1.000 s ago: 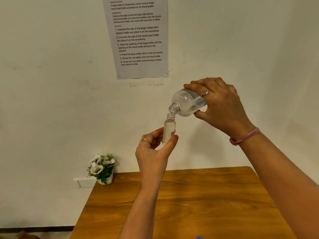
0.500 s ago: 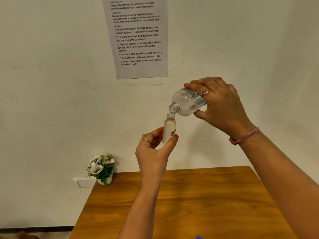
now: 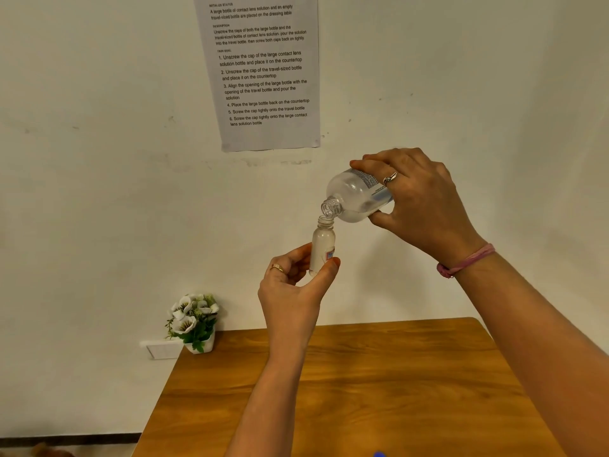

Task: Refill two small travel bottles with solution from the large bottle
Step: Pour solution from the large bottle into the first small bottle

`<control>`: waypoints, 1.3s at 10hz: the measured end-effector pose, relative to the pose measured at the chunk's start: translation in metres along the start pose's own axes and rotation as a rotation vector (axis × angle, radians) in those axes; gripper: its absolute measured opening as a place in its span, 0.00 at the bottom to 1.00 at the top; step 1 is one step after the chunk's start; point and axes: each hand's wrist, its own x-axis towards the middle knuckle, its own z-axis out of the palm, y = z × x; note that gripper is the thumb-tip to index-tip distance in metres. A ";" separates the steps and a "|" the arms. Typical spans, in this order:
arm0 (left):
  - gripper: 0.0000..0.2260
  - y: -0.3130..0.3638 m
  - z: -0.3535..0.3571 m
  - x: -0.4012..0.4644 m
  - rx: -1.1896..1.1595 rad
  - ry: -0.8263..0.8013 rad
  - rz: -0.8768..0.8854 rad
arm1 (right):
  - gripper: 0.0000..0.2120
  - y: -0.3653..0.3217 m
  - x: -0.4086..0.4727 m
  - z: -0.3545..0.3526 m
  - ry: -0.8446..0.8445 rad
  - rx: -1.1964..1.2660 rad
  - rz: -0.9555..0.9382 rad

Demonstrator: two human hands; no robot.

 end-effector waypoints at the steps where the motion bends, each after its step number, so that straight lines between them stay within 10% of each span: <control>1: 0.15 -0.001 0.000 0.000 -0.006 0.000 -0.007 | 0.29 0.001 0.000 0.000 0.002 0.000 0.003; 13: 0.15 0.002 0.000 -0.005 0.009 0.001 -0.009 | 0.29 -0.002 -0.002 -0.004 -0.002 -0.006 0.000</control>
